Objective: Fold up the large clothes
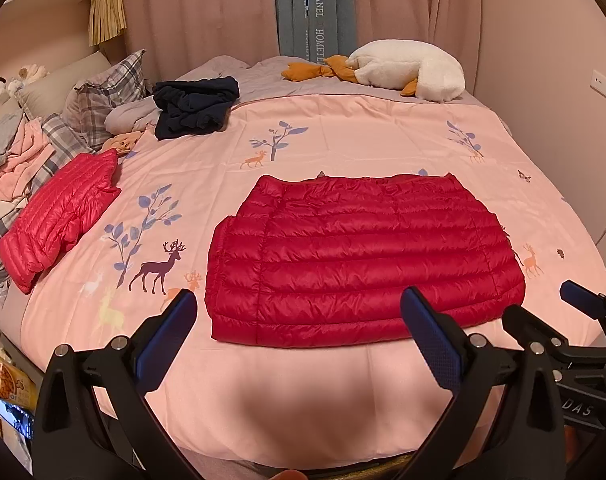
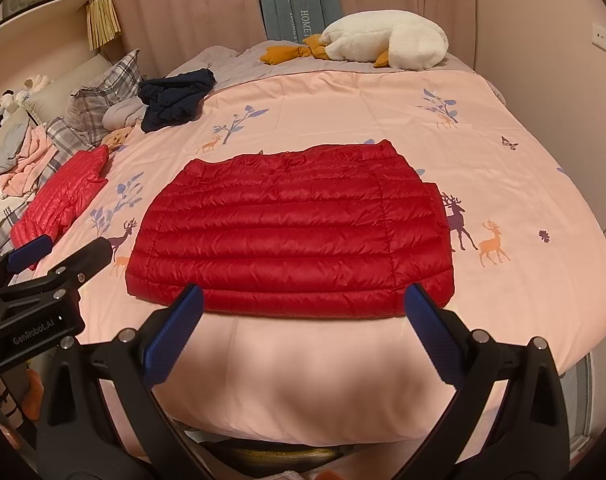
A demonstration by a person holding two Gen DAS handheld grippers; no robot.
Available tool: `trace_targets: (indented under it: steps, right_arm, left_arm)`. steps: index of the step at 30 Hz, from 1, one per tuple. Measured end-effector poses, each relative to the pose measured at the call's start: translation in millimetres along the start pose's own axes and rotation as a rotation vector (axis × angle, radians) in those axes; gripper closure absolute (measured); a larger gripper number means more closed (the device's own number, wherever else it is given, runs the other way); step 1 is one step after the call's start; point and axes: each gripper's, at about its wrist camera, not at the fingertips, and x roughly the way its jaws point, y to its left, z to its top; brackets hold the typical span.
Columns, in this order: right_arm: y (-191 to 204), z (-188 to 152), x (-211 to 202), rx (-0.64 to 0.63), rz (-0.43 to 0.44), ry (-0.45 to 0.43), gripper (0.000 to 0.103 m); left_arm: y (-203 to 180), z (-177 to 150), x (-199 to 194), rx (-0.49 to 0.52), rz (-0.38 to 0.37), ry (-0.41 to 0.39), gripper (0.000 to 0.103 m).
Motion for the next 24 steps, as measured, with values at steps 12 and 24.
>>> trace_targets:
  steps: [12, 24]
  right_arm:
    - [0.5, 0.2, 0.1, -0.001, 0.001, 0.0, 0.002]
    - [3.0, 1.0, -1.6, -0.001, 0.004, -0.01, 0.002]
  left_arm:
    - [-1.6, 0.1, -0.8, 0.003, -0.007, 0.0, 0.001]
    - [0.1, 1.6, -2.4, 0.004, -0.003, -0.007, 0.001]
